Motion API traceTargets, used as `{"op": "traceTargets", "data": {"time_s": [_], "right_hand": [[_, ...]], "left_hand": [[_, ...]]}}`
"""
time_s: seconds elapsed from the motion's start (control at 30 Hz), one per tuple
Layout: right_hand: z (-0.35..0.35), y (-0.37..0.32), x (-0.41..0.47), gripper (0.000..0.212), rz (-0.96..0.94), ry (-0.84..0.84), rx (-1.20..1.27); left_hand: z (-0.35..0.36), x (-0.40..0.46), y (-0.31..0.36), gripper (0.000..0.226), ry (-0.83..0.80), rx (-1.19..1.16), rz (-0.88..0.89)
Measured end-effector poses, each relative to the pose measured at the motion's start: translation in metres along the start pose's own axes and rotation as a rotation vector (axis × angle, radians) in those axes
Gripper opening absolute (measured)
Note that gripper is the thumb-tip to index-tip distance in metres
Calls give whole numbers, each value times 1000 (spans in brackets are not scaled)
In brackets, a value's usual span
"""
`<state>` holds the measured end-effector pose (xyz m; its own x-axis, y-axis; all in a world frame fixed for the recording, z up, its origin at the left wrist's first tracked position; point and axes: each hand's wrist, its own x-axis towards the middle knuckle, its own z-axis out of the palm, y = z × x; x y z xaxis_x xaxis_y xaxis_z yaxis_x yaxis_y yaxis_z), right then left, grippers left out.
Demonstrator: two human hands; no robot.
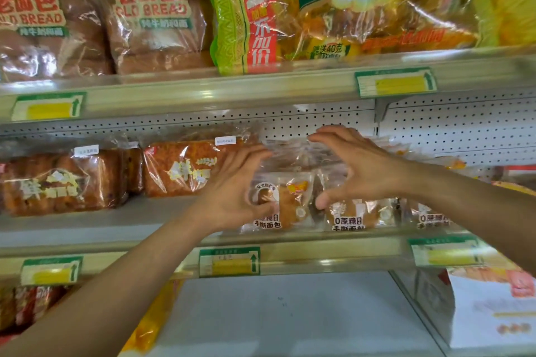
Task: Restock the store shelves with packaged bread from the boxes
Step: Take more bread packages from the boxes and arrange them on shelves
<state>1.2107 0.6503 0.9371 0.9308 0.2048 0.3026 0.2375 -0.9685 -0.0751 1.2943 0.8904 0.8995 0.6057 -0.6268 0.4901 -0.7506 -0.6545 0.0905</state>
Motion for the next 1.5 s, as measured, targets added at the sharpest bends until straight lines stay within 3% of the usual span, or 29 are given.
{"op": "traceTargets", "data": {"time_s": [0.17,0.33,0.53,0.67,0.9,0.97,1.03,1.1,1.2,1.33,1.4,1.5], "right_hand": [[2,50,-24,139,117,-174,-60],[11,54,-25,135,86,-72,-243],[8,49,-27,110,6,-64,-454],[9,51,-30,112,21,-83,-520],[8,51,-27,111,44,-81,-524],[6,51,-26,108,42,-88,-513],[5,52,-25,107,33,-90,-500],[5,51,-23,110,31,-96,-471],[1,52,-12,132,85,-180,-342],[-7,58,7,150,235,-452,-69],[-5,61,8,151,220,-435,-97],[-4,59,1,144,117,-308,-281]], "left_hand": [[19,21,61,99,0,193,186],[40,50,82,109,-124,266,121],[40,50,66,63,-40,83,179],[44,50,60,34,51,-78,166],[42,51,66,27,17,3,84],[38,50,69,41,-47,-30,57],[36,52,72,86,-153,17,62],[35,57,74,109,-178,98,84],[30,72,75,114,-221,167,84],[23,94,75,132,-518,44,-42],[24,97,73,133,-580,-69,-88],[27,94,68,132,-463,78,11]]}}
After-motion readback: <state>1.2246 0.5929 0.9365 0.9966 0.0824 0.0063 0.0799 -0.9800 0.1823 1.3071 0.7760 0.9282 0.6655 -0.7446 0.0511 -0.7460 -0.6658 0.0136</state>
